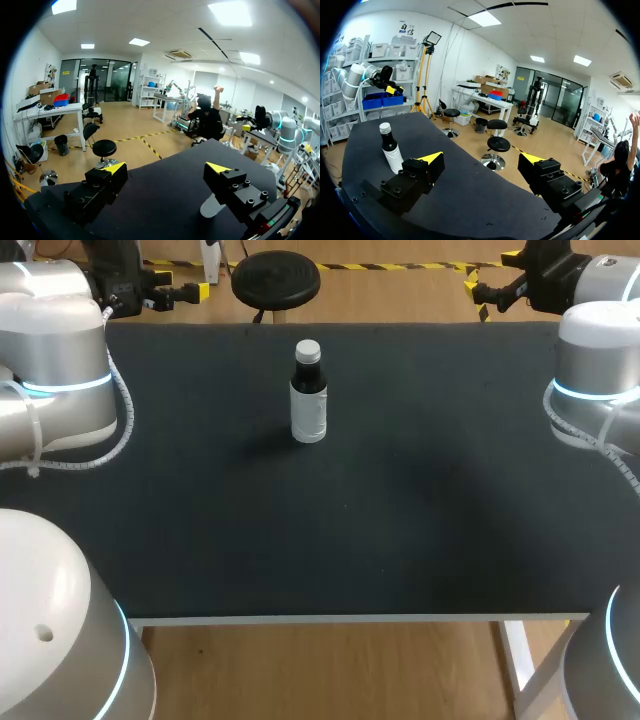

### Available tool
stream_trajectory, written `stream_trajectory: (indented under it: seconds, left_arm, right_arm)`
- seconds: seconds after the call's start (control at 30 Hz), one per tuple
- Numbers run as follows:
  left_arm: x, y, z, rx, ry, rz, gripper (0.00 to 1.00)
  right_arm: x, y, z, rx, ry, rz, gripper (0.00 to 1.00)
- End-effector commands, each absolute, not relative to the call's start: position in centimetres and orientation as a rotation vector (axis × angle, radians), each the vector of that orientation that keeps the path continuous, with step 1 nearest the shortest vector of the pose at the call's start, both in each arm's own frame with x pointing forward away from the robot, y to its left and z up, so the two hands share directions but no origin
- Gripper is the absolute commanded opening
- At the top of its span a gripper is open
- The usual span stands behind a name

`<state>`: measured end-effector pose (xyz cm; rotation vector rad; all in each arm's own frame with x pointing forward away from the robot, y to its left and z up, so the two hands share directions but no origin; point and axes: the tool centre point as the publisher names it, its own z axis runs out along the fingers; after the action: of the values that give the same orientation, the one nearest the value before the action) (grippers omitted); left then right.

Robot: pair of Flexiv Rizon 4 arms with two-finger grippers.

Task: Unscrew the bottle cap

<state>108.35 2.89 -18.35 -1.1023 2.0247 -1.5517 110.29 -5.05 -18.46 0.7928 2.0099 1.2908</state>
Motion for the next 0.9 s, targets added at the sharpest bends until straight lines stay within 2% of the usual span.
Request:
stream_trajectory:
  seconds: [0.03,0.63,0.9]
  left_arm:
    - [108.34,2.94,-18.27,-1.104,2.030,-1.550,1.00]
    - [108.34,2.94,-18.27,-1.104,2.030,-1.550,1.00]
    - [107.97,2.80,-18.53,-0.804,2.013,-1.823,1.00]
  right_arm:
    - [110.34,-5.08,-18.49,0.792,2.010,1.292,1.00]
    - [110.34,-5.08,-18.49,0.792,2.010,1.292,1.00]
    - [110.34,-5.08,-18.49,0.792,2.010,1.292,1.00]
